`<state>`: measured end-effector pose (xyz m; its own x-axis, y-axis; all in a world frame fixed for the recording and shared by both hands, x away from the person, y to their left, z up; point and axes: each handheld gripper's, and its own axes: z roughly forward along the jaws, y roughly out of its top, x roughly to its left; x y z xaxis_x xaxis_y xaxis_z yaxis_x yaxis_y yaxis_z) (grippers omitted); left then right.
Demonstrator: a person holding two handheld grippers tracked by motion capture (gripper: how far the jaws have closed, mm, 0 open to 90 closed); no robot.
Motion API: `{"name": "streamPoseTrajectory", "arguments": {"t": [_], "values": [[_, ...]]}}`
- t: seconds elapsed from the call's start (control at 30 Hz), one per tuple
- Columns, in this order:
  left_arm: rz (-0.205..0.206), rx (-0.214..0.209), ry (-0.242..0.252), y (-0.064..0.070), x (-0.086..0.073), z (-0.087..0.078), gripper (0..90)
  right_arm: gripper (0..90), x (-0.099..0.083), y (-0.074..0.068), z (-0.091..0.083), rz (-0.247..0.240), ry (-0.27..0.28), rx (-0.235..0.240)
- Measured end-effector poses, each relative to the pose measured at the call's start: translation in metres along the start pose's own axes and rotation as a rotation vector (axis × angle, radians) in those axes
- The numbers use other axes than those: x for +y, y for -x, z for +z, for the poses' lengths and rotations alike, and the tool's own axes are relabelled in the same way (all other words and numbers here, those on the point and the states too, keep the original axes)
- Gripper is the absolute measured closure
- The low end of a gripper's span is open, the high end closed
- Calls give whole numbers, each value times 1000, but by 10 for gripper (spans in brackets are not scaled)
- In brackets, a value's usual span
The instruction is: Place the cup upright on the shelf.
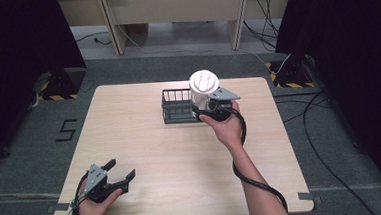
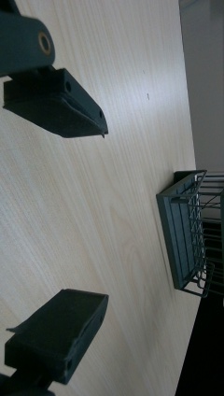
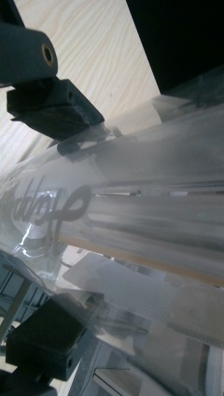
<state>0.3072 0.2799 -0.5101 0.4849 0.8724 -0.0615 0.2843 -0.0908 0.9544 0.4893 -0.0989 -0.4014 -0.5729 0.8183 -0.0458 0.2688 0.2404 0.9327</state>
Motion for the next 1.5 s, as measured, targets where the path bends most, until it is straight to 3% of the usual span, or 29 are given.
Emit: {"name": "streamPoseTrajectory", "arguments": {"t": [0.83,1.5], "values": [[-7,2,2,-1,-1,0,151,190,17,20,15,26,-13,-37],[-7,-1,3,-1,-1,0,152,189,30,27,41,42,-34,-60]]}}
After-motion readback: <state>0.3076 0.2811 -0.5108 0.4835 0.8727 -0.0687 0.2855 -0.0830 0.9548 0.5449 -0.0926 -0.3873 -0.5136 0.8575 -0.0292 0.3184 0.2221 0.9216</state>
